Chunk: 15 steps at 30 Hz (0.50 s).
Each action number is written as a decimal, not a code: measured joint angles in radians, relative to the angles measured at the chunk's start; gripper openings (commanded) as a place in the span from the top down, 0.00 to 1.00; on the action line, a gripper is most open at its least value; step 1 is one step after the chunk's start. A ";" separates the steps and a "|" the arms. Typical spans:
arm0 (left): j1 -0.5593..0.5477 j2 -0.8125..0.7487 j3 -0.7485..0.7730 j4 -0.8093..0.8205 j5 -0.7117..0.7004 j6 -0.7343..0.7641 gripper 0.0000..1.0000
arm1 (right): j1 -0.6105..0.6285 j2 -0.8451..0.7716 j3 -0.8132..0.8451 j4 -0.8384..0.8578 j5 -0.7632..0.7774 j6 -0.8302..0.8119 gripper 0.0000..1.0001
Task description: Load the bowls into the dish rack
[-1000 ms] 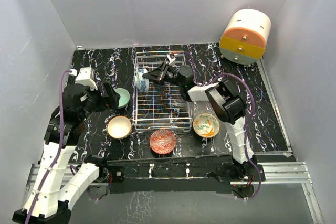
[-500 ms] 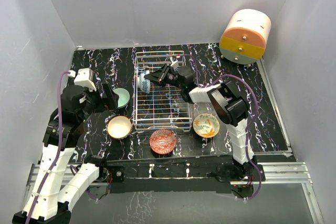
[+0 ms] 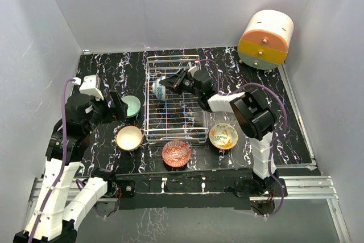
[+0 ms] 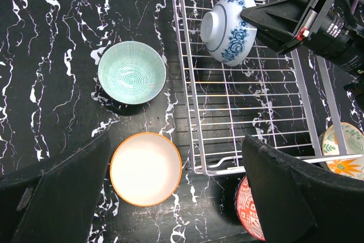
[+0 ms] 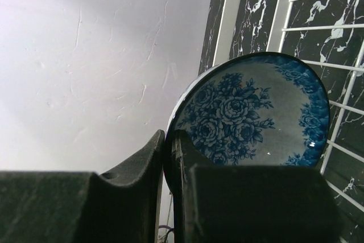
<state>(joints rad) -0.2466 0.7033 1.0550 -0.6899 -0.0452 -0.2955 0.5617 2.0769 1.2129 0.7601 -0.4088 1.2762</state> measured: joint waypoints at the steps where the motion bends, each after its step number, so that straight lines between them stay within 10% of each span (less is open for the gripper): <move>1: 0.000 0.000 0.000 0.000 0.000 0.000 0.03 | -0.001 -0.003 -0.005 -0.001 0.000 0.000 0.88; 15: 0.000 0.000 0.000 -0.001 -0.001 0.005 0.03 | -0.037 -0.088 -0.133 0.017 0.016 0.001 0.84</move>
<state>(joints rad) -0.2462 0.7033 1.0550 -0.6907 -0.0460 -0.2905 0.5251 1.9892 1.0798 0.7773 -0.3923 1.2770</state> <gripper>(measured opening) 0.970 0.164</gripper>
